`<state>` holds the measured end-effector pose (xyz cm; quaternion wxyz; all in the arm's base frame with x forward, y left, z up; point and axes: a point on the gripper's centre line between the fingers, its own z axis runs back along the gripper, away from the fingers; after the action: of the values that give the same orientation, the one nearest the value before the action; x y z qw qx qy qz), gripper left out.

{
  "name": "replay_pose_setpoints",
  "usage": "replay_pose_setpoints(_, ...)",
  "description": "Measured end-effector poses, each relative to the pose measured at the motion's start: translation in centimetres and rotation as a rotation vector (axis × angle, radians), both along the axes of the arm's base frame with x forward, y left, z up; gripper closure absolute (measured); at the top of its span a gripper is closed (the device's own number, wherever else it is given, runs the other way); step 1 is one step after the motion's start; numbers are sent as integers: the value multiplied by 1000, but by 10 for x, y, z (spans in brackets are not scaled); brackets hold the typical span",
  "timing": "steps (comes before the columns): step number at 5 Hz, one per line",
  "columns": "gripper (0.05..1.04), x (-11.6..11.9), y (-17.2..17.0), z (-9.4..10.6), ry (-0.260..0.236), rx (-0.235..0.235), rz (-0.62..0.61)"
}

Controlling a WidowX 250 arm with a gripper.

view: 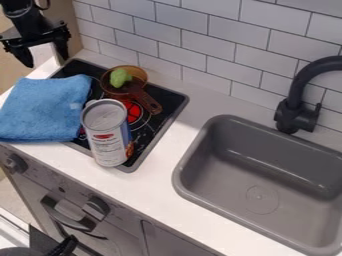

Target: Move the orange object to the right side of the burner

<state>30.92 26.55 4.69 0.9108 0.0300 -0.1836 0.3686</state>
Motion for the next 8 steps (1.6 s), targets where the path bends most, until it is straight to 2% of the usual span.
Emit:
replay_pose_setpoints(1, 83, -4, -4, -17, 33, -38, 13)
replay_pose_setpoints(2, 83, 4, -12, -20, 30, -102, 109)
replay_pose_setpoints(3, 83, 20, -18, -22, -41, -91, 166)
replay_pose_setpoints(4, 83, 27, -26, -29, -29, -96, 204)
replay_pose_setpoints(5, 83, 36, -35, -37, -33, -125, 255)
replay_pose_setpoints(6, 83, 39, -42, -46, 16, -154, 291)
replay_pose_setpoints(8, 83, 42, -53, -67, 47, -190, 324)
